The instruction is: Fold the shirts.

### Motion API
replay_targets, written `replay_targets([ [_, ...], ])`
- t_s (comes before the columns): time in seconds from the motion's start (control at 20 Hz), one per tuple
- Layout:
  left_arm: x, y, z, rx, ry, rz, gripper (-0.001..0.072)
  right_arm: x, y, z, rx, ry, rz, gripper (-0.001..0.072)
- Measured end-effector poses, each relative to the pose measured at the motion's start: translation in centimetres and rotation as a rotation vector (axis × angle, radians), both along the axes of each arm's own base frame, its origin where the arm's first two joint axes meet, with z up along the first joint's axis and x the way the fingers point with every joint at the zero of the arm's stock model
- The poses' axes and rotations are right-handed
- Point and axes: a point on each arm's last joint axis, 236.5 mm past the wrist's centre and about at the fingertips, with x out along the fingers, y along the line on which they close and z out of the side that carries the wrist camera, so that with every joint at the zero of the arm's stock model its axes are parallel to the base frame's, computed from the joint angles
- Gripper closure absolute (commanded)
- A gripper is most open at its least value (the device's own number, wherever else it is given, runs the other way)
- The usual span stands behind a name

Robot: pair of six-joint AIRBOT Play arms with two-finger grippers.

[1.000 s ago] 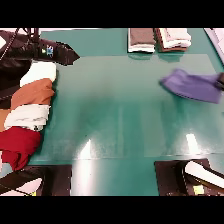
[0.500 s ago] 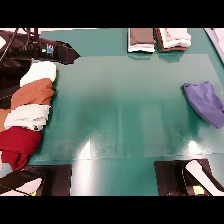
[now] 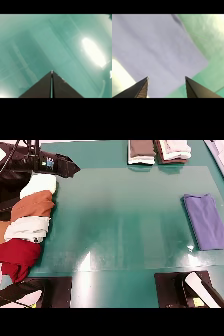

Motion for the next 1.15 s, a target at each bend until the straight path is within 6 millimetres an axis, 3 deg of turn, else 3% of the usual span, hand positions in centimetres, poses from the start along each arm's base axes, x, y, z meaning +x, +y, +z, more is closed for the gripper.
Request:
replay_targets([
  [0.1, 0.0, 0.0, 0.0, 0.001, 0.001, -0.001, 0.0681, 2.5, 1.3, 2.5, 0.020, -0.092, 0.037, 0.0184],
  [0.2, 0.0, 0.1, 0.0, 0.004, -0.001, -0.001, 0.0680, 5.6, 4.2, 4.6, 0.071, -0.188, 0.113, 0.0185],
  [0.4, -0.3, 0.1, -0.5, 0.020, 0.014, -0.010, 0.0680, 10.8, 13.6, 7.0, 0.185, -0.295, 0.367, 0.0186],
  [0.45, -0.4, 0.1, -0.5, 0.022, 0.017, -0.012, 0.0680, 11.6, 16.3, 7.3, 0.205, -0.305, 0.442, 0.0203],
  [0.5, -0.4, 0.1, -0.5, 0.020, 0.016, -0.012, 0.0680, 12.0, 18.8, 7.6, 0.221, -0.310, 0.511, 0.0263],
  [0.6, -0.2, 0.1, -0.3, 0.013, 0.007, -0.009, 0.0681, 12.4, 23.9, 7.9, 0.253, -0.312, 0.652, 0.0304],
  [0.65, -0.1, 0.1, -0.1, 0.009, 0.000, -0.005, 0.0680, 12.3, 26.1, 8.0, 0.263, -0.310, 0.714, 0.0452],
  [0.7, 0.1, 0.1, 0.1, 0.004, -0.009, -0.001, 0.0680, 12.1, 28.1, 8.2, 0.275, -0.312, 0.770, 0.0697],
  [0.9, 0.8, 0.0, 0.9, -0.017, -0.045, 0.017, 0.0680, 10.6, 34.7, 8.4, 0.309, -0.302, 0.963, 0.0694],
  [1.15, 1.5, 0.1, 1.7, -0.036, -0.082, 0.036, 0.0680, 9.3, 38.0, 8.6, 0.325, -0.299, 1.062, 0.0694],
])
